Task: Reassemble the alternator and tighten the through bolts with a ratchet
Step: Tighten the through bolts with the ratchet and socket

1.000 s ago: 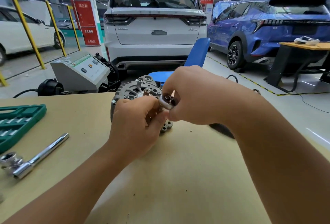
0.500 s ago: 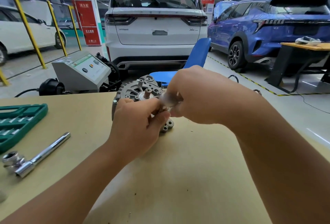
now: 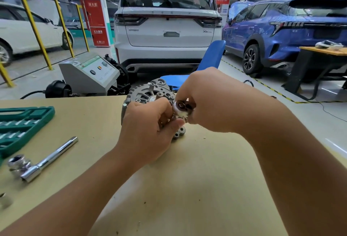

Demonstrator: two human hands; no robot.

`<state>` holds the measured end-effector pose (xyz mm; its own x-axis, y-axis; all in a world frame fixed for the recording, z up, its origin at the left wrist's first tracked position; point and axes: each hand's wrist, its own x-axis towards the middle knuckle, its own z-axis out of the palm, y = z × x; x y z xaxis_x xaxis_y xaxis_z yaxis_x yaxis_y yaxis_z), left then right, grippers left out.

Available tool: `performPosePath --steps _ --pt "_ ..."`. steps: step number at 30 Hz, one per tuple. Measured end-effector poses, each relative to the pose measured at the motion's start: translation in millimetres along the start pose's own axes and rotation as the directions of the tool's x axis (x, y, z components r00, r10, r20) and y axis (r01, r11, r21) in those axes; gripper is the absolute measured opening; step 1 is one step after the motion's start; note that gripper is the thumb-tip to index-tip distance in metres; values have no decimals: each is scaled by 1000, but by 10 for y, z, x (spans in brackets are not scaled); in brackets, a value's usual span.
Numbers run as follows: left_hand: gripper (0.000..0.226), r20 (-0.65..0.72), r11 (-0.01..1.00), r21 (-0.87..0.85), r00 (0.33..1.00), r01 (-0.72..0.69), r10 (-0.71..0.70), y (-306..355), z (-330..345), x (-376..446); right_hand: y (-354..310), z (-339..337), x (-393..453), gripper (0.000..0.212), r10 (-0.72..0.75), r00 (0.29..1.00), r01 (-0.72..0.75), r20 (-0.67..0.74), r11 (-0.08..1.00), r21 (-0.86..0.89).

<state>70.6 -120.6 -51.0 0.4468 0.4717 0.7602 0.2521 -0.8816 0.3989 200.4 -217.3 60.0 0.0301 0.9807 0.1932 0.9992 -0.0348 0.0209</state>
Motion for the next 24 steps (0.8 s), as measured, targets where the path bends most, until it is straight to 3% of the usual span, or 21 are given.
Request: performPosePath --steps 2,5,9,13,15,17,20,22,24 --pt "22 16 1000 25 1000 -17 17 -3 -5 5 41 3 2 11 11 999 -10 -30 999 38" --pt "9 64 996 48 995 -80 77 -22 -40 -19 69 -27 -13 14 28 998 -35 62 992 120" --pt "24 42 998 34 998 -43 41 -68 -33 -39 31 4 5 8 -32 999 32 -18 999 24" --pt "22 22 997 53 998 -65 64 -59 11 -46 7 -44 -45 22 -19 996 17 87 1000 24" --pt "24 23 995 46 996 -88 87 -64 -4 -36 5 -28 -44 10 -36 999 37 22 999 -30" --pt "26 44 995 26 995 -95 94 -66 -38 -19 7 -19 -37 12 -21 998 20 -59 1000 -16" --pt "19 60 994 48 994 -94 91 -67 -55 -10 6 -43 -28 16 -7 1000 6 22 998 63" --pt "18 35 993 82 996 -81 78 -57 -29 -21 -7 -24 -15 9 -11 1000 11 -7 1000 -9" --pt "27 -3 995 81 998 -59 59 -39 -2 -26 -26 -15 -28 18 -3 999 0 -46 999 -53"
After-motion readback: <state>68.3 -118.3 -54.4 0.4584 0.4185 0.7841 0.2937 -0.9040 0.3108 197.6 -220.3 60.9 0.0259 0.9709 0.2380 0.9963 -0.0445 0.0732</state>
